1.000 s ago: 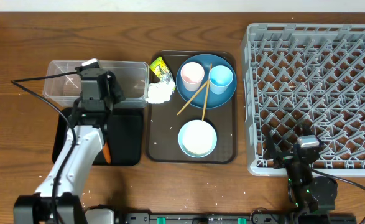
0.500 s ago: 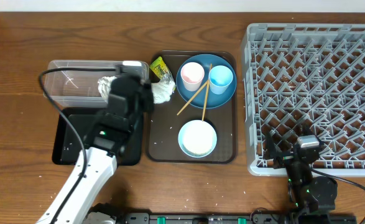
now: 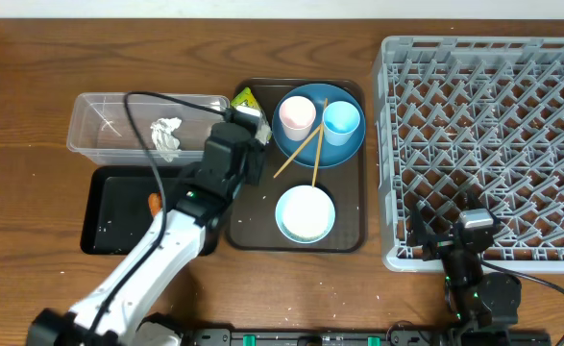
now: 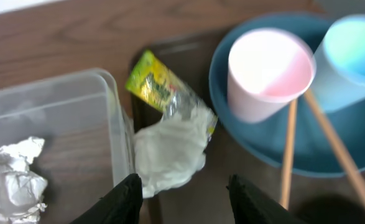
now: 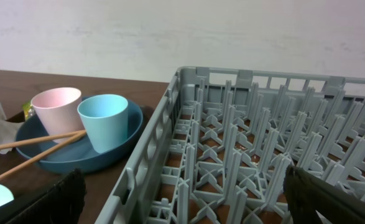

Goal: Sort waste into correct bins and load items into the dishwasher rack
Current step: 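Reach the left gripper to the remaining white tissue by the wrapper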

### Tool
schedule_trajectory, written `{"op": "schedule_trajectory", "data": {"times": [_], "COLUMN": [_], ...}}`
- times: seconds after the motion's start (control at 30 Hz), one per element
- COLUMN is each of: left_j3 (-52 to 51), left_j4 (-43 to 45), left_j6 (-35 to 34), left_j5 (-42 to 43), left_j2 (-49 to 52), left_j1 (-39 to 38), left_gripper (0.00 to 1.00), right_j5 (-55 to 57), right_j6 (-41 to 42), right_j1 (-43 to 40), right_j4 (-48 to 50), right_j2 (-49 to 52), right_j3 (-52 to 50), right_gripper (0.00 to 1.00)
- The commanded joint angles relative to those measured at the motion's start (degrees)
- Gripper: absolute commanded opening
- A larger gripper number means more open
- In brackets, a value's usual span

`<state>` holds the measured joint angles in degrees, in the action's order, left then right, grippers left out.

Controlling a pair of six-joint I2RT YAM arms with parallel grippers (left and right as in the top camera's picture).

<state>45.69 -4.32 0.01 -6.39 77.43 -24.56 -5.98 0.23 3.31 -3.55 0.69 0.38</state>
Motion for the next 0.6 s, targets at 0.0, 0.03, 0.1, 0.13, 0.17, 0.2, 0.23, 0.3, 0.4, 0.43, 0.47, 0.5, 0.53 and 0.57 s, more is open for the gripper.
{"op": "schedule_trajectory", "data": {"times": [0.0, 0.03, 0.1, 0.13, 0.17, 0.2, 0.23, 0.3, 0.4, 0.43, 0.47, 0.5, 0.53, 0.57], "left_j3": [2.86, 4.33, 6.49, 7.69, 9.05, 10.12, 11.17, 13.42, 17.51, 18.56, 19.43, 20.11, 20.55, 20.65], "left_j4": [-1.49, -3.72, -7.02, -8.74, -10.64, -12.11, -13.57, -16.85, -22.45, -23.69, -24.65, -25.29, -25.64, -25.62], "left_j6": [3.21, 3.23, 4.17, 4.63, 4.92, 4.94, 4.96, 5.92, 6.71, 7.26, 7.91, 8.57, 9.62, 10.8], "left_j5": [-0.09, -0.02, 1.55, 2.51, 3.08, 3.19, 3.19, 3.15, 3.17, 3.15, 3.17, 3.17, 3.17, 3.17], "left_j2": [1.49, 1.79, 2.05, 2.29, 2.49, 2.73, 3.08, 3.98, 6.36, 7.3, 8.33, 9.44, 10.69, 11.8], "left_j1": [-0.17, -0.17, -0.17, -0.15, -0.17, -0.17, -0.17, -0.17, -0.11, -0.11, -0.13, -0.13, -0.13, -0.13], "left_gripper": [0.48, 0.48, 0.48, 0.48, 0.48, 0.48, 0.48, 0.48, 0.48, 0.48, 0.48, 0.48, 0.48, 0.48], "right_j5": [-0.46, -0.46, -0.46, -0.46, -0.46, -0.46, -0.46, -0.46, -0.46, -0.46, -0.46, -0.46, -0.46, -0.46], "right_j6": [0.37, 0.37, 0.37, 0.37, 0.37, 0.37, 0.37, 0.37, 0.37, 0.37, 0.37, 0.37, 0.37, 0.37], "right_j1": [0.09, 0.09, 0.09, 0.09, 0.09, 0.09, 0.09, 0.09, 0.09, 0.09, 0.09, 0.09, 0.09, 0.09], "right_j4": [-0.13, -0.11, -0.11, -0.11, -0.11, -0.13, -0.11, -0.11, -0.13, -0.11, -0.13, -0.11, -0.11, -0.11], "right_j2": [-0.31, -0.31, -0.31, -0.31, -0.31, -0.31, -0.31, -0.31, -0.31, -0.31, -0.31, -0.31, -0.31, -0.31], "right_j3": [-0.09, -0.09, -0.09, -0.07, -0.07, -0.09, -0.07, -0.07, -0.09, -0.09, -0.09, -0.07, -0.07, -0.09], "right_gripper": [0.99, 0.99, 0.99, 0.99, 0.99, 0.99, 0.99, 0.99, 0.99, 0.99, 0.99, 0.99, 0.99, 0.99]}}
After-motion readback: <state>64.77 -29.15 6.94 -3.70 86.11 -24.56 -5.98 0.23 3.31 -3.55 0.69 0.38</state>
